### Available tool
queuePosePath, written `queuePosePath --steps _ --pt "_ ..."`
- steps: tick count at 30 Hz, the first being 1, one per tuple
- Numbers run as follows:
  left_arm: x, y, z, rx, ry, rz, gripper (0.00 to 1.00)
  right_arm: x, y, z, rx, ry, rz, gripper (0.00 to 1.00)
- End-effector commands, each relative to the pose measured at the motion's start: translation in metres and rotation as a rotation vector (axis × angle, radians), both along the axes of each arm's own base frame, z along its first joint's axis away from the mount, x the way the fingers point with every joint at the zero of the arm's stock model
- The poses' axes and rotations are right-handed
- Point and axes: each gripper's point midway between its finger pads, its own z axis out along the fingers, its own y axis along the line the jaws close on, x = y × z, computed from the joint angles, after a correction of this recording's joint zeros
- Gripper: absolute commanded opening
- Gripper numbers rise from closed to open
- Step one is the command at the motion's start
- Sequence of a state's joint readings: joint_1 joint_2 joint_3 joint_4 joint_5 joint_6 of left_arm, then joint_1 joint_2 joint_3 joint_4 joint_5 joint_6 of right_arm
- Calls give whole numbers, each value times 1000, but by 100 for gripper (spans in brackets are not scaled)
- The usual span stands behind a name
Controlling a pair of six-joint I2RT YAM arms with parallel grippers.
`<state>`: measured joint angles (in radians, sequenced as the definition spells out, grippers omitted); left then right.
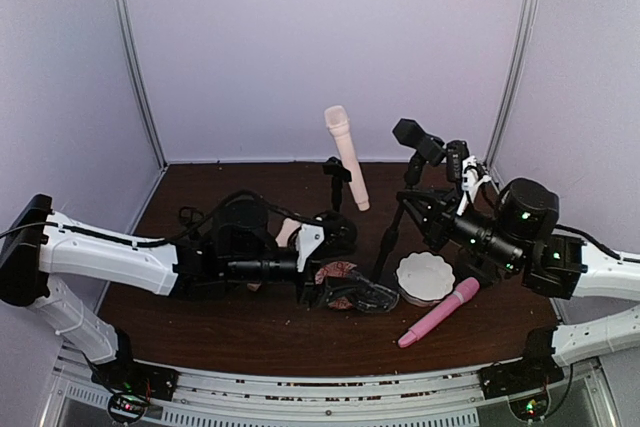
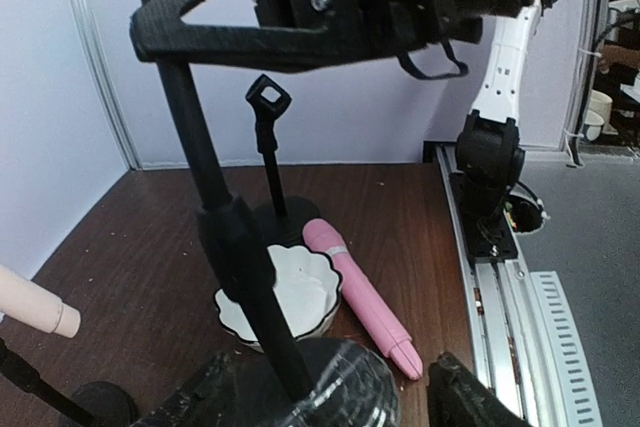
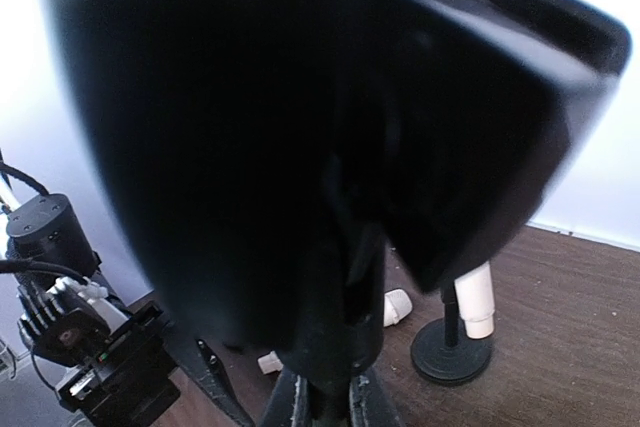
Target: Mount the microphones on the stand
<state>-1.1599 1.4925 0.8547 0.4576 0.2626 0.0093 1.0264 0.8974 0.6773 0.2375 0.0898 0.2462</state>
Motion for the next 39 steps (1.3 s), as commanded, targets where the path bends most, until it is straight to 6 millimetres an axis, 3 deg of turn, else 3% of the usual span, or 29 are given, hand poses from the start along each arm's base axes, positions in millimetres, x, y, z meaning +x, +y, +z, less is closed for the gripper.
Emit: queuePosePath --steps 1,7,16,24,29,30,33,35,39 --pt "12 -3 14 -127 -12 62 66 -14 10 58 224 -60 87 0" --pt "16 -10 -2 -123 2 69 62 -19 21 75 283 -59 141 0" --pt "16 -12 -19 -96 30 65 55 -23 19 83 298 -70 147 0" --pt "19 -16 -24 -79 46 66 25 -22 23 79 293 -63 157 0" --pt "18 -13 -13 -91 69 47 1 -22 34 73 248 -57 182 0" --pt "17 -9 -11 -93 68 50 0 -22 36 72 232 -60 188 6" --pt "19 4 -1 -110 59 63 0 -21 37 63 179 -58 180 43" --pt "21 11 2 -112 58 71 0 -17 37 51 146 -37 161 60" --pt "31 20 12 -133 62 79 0 -20 47 18 70 1 198 70"
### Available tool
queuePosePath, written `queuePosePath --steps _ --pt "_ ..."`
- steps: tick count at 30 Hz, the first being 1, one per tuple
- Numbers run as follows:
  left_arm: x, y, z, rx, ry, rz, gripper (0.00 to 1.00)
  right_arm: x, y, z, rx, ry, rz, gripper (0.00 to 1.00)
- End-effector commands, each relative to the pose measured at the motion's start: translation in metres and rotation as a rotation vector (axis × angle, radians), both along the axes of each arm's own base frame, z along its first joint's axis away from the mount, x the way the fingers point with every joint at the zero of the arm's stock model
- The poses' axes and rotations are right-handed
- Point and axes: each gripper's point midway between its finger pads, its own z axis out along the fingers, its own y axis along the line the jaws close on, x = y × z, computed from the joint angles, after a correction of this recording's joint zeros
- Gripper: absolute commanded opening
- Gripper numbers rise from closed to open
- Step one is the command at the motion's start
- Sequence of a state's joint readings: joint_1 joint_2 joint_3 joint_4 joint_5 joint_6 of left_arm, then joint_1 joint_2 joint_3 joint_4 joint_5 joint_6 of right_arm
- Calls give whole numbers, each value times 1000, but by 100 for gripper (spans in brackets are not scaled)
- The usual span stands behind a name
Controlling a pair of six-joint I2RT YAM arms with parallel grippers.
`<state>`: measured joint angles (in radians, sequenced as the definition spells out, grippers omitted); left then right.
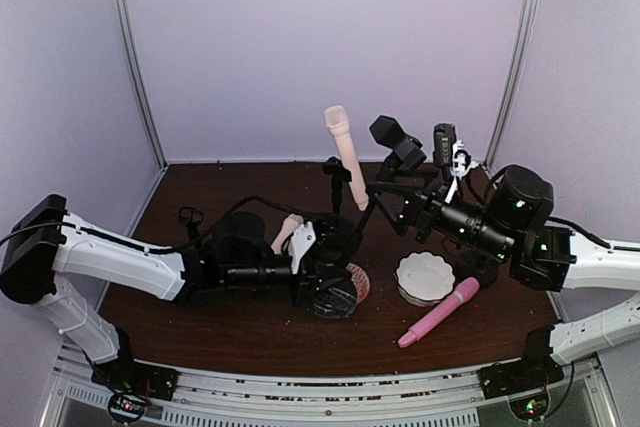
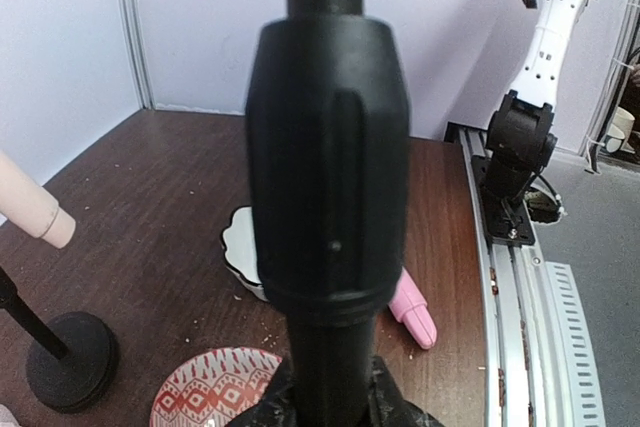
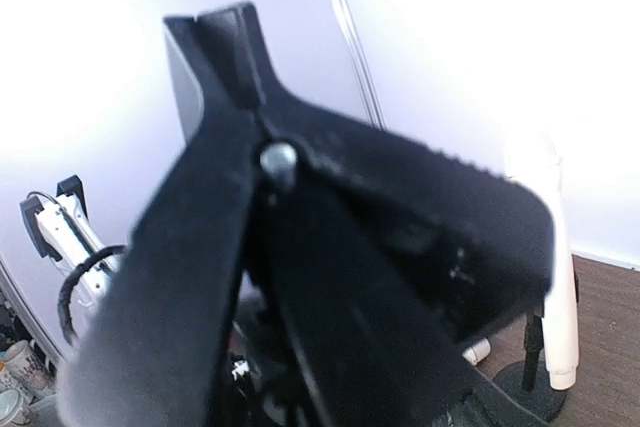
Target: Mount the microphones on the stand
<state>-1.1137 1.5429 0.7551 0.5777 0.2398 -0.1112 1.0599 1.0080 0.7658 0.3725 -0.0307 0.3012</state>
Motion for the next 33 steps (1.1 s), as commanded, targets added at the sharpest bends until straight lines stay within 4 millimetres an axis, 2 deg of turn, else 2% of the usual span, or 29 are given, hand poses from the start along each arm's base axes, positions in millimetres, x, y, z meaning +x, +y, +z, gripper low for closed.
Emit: queuePosePath --steps 1,4,10,13,17,23,27,33 --pt "12 8 56 -145 -71 -4 0 -8 12 -25 -70 21 66 71" --pt "18 9 67 -179 -48 -26 0 -14 15 -40 -93 40 95 75" --pt "27 10 86 -260 -15 -19 0 -14 9 -52 -127 47 53 74" --pt "35 14 102 -330 38 40 0 -3 6 -55 -123 49 -18 71" --pt "33 22 120 -420 103 92 0 -7 21 -46 -41 66 47 67" --pt "21 22 112 -391 155 97 0 0 34 -42 -55 72 48 64" --pt "14 20 104 -344 169 88 0 -6 49 -36 -78 68 116 63" --pt "7 20 98 -316 175 79 0 -8 56 -26 -49 70 145 63"
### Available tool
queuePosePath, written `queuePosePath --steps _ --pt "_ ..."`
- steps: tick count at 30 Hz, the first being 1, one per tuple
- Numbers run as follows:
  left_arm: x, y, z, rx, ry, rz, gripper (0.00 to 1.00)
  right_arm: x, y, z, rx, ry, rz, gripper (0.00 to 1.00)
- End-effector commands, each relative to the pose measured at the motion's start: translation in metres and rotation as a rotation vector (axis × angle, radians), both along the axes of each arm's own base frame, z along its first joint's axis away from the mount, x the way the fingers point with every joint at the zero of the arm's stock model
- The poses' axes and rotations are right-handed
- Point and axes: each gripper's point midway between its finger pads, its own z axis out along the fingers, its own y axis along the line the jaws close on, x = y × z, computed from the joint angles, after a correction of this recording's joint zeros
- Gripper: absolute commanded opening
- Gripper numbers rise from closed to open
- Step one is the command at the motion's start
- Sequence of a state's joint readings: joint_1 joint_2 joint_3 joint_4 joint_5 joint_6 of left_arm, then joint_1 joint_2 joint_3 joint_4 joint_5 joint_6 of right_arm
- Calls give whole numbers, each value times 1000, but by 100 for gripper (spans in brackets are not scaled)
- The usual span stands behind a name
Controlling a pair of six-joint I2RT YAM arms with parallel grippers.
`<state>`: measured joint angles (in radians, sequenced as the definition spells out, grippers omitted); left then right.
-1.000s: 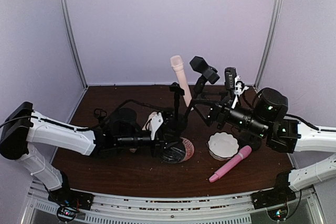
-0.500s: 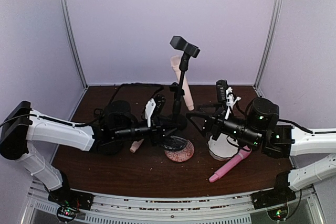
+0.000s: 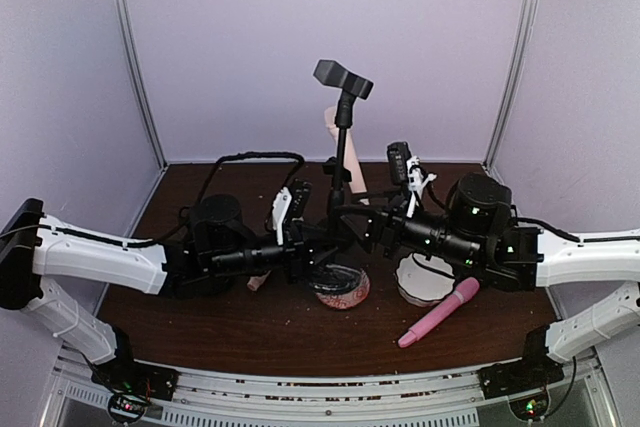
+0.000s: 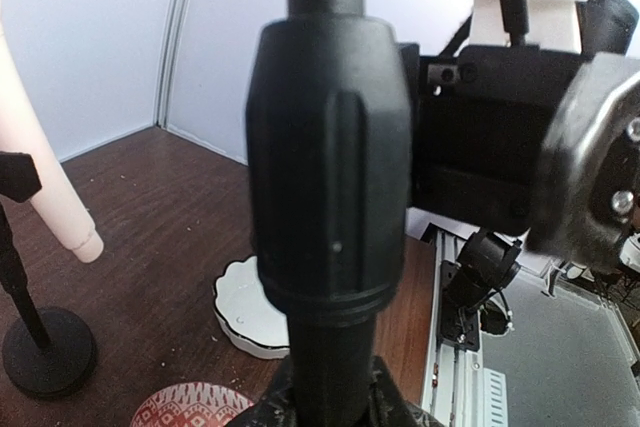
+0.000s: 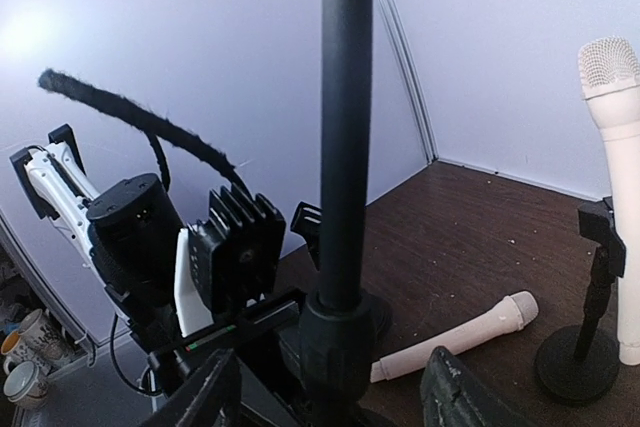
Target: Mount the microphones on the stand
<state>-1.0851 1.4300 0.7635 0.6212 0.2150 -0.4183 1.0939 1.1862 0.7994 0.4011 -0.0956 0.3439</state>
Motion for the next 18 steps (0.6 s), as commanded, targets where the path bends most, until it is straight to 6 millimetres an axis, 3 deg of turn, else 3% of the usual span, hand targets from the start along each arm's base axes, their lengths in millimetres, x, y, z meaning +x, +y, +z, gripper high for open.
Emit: queuePosePath --steps 1,5,10,18 --pt "-6 4 34 -96 -50 -1 0 -5 9 16 29 -13 44 62" --pt "-10 2 35 -88 -71 -16 0 -2 21 9 -8 9 55 57" --pt "-12 2 30 -59 -80 -17 0 -1 25 2 -14 29 59 43" --pt "-19 4 29 -76 -94 -48 0 -7 25 1 -40 13 99 10"
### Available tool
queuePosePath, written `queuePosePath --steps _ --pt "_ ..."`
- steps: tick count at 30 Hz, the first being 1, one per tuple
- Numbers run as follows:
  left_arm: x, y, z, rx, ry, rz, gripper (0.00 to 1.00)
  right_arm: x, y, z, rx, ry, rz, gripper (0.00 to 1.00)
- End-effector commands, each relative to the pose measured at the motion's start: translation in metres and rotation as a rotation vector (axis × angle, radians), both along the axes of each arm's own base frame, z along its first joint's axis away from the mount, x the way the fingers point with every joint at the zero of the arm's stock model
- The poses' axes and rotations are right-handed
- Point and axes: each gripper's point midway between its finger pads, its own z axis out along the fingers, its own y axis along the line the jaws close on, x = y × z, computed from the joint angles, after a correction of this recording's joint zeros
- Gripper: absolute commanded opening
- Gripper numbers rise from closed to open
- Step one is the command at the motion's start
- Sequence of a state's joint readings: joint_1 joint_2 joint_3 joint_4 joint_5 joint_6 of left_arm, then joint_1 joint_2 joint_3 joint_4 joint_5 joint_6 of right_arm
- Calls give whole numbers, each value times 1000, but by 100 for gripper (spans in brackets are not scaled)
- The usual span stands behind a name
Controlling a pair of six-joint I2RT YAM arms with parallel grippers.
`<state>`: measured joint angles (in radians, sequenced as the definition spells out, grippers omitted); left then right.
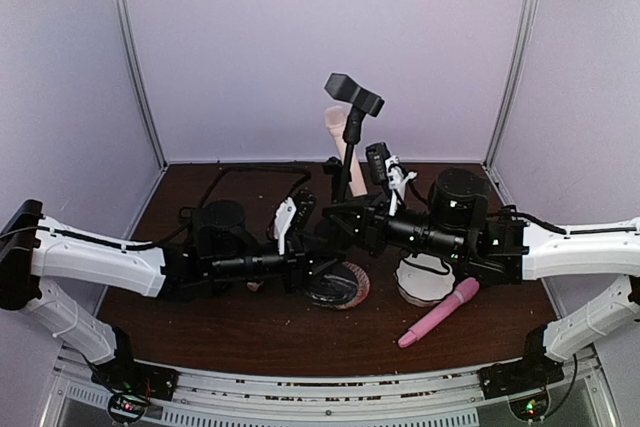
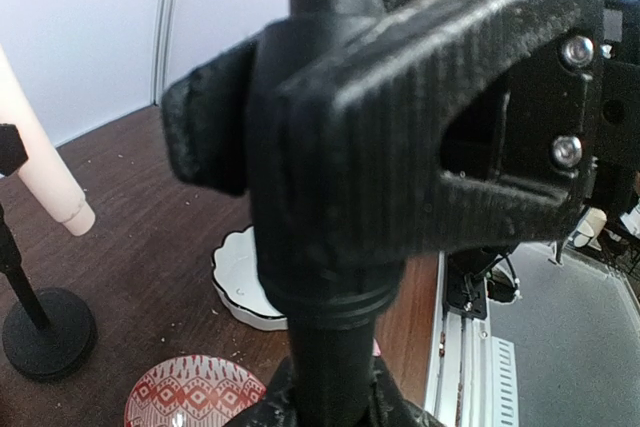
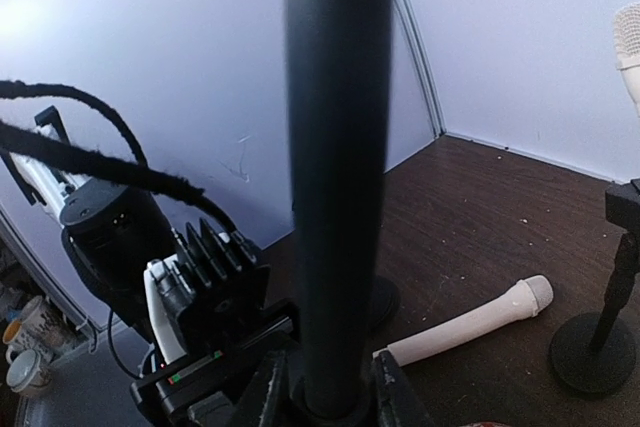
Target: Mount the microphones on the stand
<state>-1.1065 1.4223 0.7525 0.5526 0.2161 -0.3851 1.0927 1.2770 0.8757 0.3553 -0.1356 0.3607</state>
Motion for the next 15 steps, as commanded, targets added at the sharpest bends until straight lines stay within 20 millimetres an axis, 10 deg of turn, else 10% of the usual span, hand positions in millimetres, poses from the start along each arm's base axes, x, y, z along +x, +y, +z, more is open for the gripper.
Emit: queuePosePath --steps 1,8,15 --pt "-14 5 50 -156 -112 -55 0 -15 4 10 -3 -45 86 8" --pt "-73 5 37 -92 -163 -476 0 -86 11 3 -87 -306 550 9" --pt "-76 14 31 -119 -177 -474 0 -80 13 -10 -153 -267 622 11"
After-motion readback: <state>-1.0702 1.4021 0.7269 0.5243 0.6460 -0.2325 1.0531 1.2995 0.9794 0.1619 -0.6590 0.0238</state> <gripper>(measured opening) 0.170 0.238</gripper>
